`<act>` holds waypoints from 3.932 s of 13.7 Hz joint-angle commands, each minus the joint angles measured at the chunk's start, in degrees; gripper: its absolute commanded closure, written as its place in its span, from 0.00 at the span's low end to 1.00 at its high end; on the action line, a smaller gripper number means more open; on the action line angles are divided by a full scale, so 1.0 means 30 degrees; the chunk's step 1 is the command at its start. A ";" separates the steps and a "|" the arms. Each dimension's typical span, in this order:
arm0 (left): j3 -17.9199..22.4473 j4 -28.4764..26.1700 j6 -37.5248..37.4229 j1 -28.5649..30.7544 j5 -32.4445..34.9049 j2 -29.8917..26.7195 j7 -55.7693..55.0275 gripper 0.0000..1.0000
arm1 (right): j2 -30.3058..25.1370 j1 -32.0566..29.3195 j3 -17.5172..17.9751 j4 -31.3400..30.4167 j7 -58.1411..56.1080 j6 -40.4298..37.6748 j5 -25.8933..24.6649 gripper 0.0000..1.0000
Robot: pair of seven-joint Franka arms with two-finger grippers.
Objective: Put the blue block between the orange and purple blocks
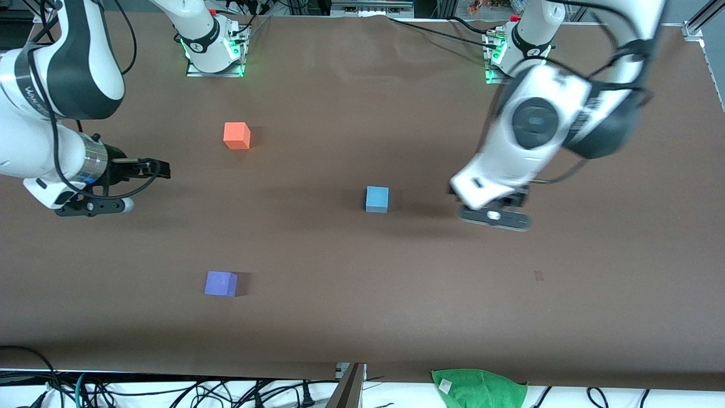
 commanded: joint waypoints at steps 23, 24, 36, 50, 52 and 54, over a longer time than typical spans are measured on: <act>0.6796 -0.4194 -0.2434 0.0463 -0.2955 -0.8310 0.4252 0.00 | 1.1242 1.2982 -0.0196 0.4065 1.9785 1.5426 -0.1351 0.01; 0.6796 -0.4252 -0.2434 0.0493 -0.2955 -0.8281 0.4632 0.00 | 1.1212 1.3011 -0.0196 0.4066 1.9785 1.5426 -0.1350 0.01; 0.5829 -0.3813 -0.2815 0.1373 -0.2603 -0.7665 0.5925 0.00 | 1.1915 1.4096 -0.0313 0.3802 2.1134 1.5514 -0.3518 0.75; 0.5800 -0.3754 -0.2874 0.1313 -0.2633 -0.7665 0.6101 0.00 | 0.1903 0.4583 -0.0724 -0.7788 0.0584 1.4137 0.1749 1.00; 0.5829 -0.3754 -0.2873 0.1342 -0.2662 -0.7665 0.6101 0.00 | 0.0933 0.3173 -0.0753 -0.9782 -0.1914 1.4166 0.2164 1.00; 0.5800 -0.3784 -0.2990 0.1342 -0.2691 -0.7694 0.6101 0.00 | 0.0841 0.2525 -0.0753 -1.0872 -0.2480 1.4719 0.2281 0.99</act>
